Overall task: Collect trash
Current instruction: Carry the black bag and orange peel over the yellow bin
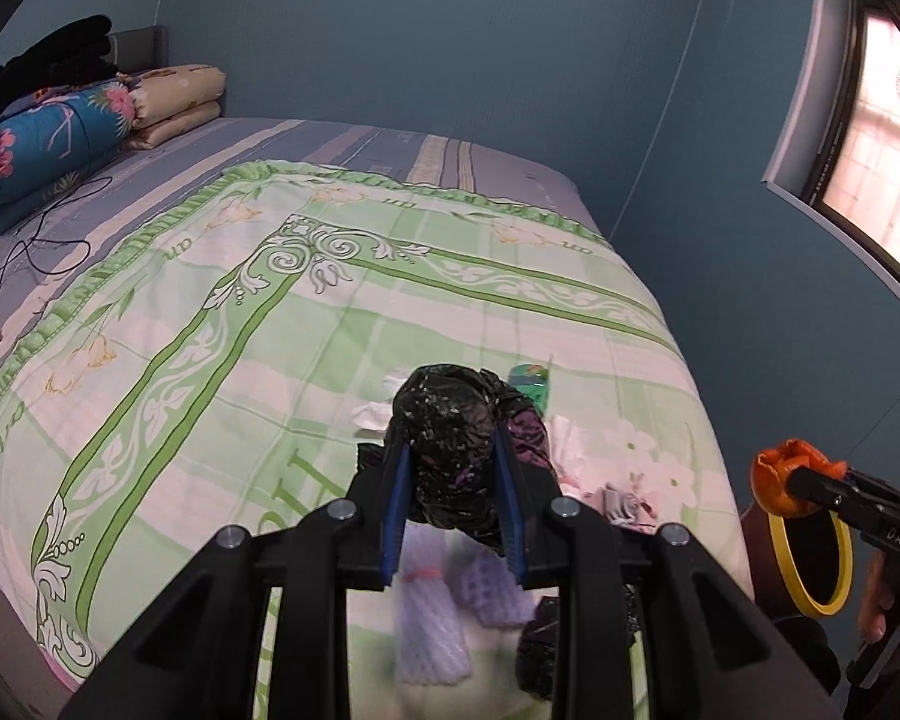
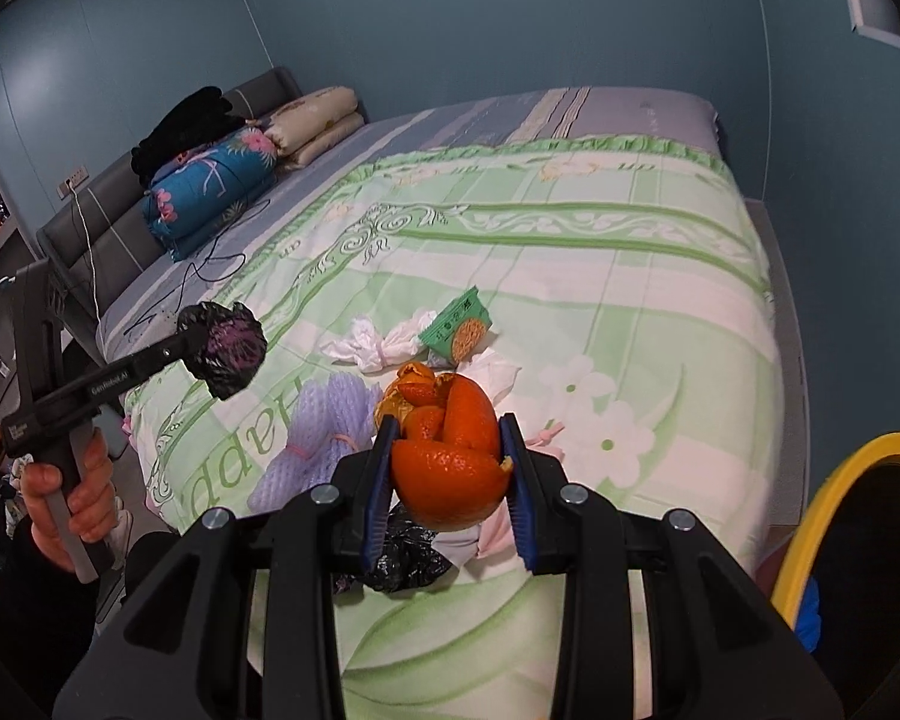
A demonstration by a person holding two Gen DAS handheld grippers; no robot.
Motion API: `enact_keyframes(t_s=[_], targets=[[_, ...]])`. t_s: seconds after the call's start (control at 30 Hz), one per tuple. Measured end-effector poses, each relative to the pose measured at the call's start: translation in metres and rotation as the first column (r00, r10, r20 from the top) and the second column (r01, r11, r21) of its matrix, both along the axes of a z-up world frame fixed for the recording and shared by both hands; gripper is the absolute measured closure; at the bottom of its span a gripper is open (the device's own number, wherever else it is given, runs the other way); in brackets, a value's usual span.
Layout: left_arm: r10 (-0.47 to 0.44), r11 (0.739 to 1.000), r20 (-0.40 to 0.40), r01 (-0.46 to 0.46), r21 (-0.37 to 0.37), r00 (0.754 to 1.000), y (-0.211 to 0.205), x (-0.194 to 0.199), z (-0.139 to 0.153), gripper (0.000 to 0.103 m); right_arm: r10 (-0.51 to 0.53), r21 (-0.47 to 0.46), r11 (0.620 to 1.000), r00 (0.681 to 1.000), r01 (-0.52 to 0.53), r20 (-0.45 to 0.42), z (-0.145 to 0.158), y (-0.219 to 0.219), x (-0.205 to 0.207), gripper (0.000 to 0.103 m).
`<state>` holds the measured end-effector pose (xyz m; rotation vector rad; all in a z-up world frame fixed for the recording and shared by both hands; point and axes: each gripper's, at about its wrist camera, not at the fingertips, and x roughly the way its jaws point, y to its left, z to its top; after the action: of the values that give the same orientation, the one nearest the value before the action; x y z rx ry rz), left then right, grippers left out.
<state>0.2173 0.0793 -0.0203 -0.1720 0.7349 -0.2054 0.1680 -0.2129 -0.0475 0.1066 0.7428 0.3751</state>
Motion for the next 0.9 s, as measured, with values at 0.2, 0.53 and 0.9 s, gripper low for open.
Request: enact_keyframes(t_s=[0.2,0.53,0.9], targets=[[-0.05,0.999,0.01,0.05,-0.018,0.999,-0.025,-0.01,0.01,0.078,-0.023,-0.017,1.0,0.998,0.024,0.05,0.023,-0.012,-0.02,0.072],[-0.143,0.989,0.057,0.145,-0.034,0.988,-0.072,-0.022,0.036,0.078,-0.078,-0.049,0.995,0.99,0.084,0.114,0.058,-0.037,-0.045,0.072],[-0.232,0.971,0.097,0.236,-0.034,0.968,-0.124,-0.031,0.061,0.078,-0.156,-0.056,0.984,0.974,0.167,0.163,0.085,-0.077,-0.064,0.072]])
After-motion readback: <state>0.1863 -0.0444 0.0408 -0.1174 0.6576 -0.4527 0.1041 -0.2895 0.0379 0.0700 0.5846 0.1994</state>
